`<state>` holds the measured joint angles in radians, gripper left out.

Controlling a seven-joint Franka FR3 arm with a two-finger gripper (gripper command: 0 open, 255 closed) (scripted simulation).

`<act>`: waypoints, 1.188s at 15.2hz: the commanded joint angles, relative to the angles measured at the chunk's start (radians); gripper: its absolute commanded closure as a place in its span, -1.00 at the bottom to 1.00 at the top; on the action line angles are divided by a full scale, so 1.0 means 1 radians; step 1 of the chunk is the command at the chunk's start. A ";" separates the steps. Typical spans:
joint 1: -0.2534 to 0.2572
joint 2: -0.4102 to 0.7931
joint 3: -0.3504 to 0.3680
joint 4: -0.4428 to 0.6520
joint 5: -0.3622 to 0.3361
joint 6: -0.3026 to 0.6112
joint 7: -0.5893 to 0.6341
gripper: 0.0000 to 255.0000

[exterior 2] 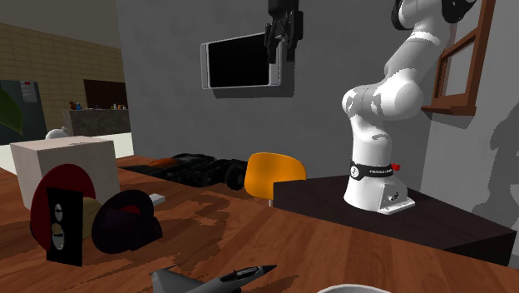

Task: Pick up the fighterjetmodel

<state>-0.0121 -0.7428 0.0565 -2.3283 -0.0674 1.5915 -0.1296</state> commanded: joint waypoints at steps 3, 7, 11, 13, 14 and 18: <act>0.010 0.024 0.023 -0.035 0.013 0.060 0.024 -1.00; 0.030 0.088 0.070 -0.091 0.034 0.184 0.072 -1.00; 0.047 0.176 0.120 -0.125 0.048 0.309 0.122 -1.00; 0.053 0.227 0.145 -0.135 0.050 0.371 0.148 -1.00; 0.056 0.255 0.157 -0.137 0.050 0.402 0.162 -1.00; 0.063 0.377 0.209 -0.133 0.037 0.522 0.221 -1.00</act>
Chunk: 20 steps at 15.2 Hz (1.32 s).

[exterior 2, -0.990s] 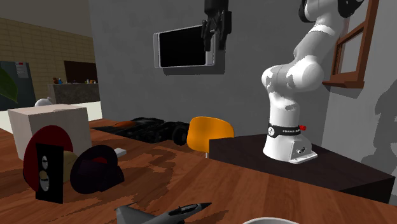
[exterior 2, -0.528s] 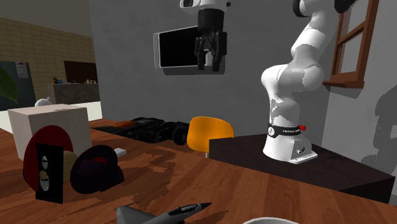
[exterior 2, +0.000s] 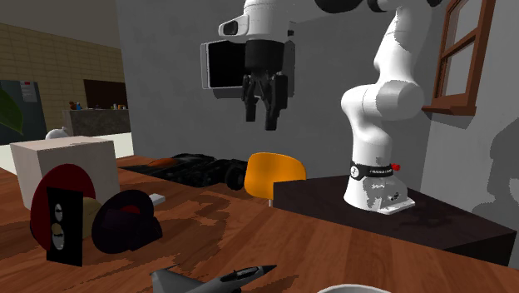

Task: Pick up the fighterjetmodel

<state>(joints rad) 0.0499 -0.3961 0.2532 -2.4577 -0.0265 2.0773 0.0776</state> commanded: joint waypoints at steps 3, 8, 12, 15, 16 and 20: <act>0.003 0.132 0.049 0.014 -0.029 0.120 0.066 -1.00; 0.005 0.320 0.103 0.071 -0.112 0.239 0.173 -1.00; 0.021 0.480 0.124 0.143 -0.213 0.309 0.276 -1.00; 0.049 0.601 0.120 0.211 -0.296 0.345 0.353 -1.00; 0.061 0.641 0.115 0.236 -0.323 0.354 0.376 -1.00; 0.118 0.787 0.088 0.341 -0.408 0.379 0.451 -1.00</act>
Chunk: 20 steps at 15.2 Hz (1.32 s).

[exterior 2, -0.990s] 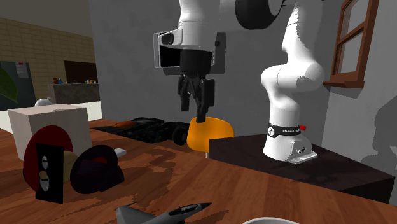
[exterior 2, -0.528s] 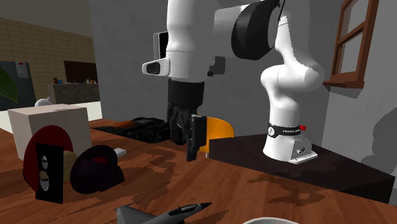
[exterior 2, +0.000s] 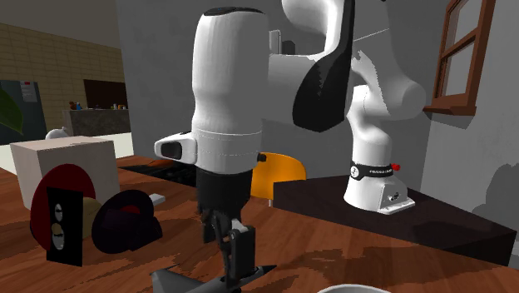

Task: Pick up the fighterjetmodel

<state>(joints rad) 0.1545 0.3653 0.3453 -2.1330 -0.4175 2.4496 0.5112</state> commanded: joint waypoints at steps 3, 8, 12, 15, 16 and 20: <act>0.023 0.059 -0.019 0.019 -0.041 0.034 0.037 -1.00; 0.040 0.110 -0.043 0.026 -0.077 0.075 0.067 -1.00; 0.040 0.111 -0.043 0.025 -0.078 0.076 0.068 1.00; 0.040 0.110 -0.043 0.024 -0.078 0.076 0.068 1.00; 0.040 0.111 -0.043 0.025 -0.078 0.076 0.068 1.00; 0.036 0.099 -0.037 0.024 -0.069 0.066 0.061 1.00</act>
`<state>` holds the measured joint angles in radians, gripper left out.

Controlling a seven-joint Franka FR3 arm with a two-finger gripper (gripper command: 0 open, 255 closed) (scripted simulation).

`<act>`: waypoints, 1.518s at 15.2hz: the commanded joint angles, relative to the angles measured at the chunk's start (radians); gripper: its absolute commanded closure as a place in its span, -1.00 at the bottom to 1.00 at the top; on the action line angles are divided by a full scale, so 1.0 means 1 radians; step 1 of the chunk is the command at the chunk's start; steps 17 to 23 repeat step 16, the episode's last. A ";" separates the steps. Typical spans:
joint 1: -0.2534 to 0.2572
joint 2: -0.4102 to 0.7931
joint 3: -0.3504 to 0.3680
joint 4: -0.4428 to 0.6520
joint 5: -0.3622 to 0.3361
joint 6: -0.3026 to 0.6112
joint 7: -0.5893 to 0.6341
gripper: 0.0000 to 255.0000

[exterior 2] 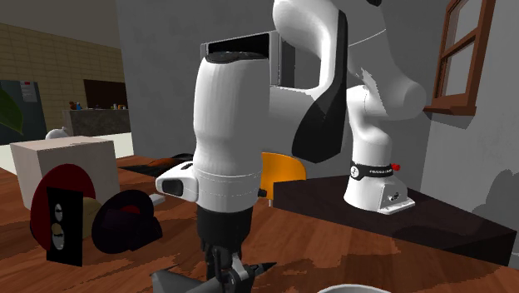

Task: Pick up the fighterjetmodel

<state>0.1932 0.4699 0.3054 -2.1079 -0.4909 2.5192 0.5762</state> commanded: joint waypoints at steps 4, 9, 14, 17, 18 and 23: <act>-0.017 -0.051 0.023 -0.007 0.036 -0.039 -0.031 1.00; -0.033 -0.105 0.046 -0.009 0.076 -0.086 -0.064 1.00; -0.046 -0.156 0.065 -0.005 0.116 -0.135 -0.096 1.00; -0.046 -0.157 0.065 -0.004 0.117 -0.136 -0.097 1.00; -0.046 -0.157 0.065 -0.004 0.117 -0.136 -0.097 1.00; -0.046 -0.157 0.065 -0.004 0.117 -0.136 -0.097 1.00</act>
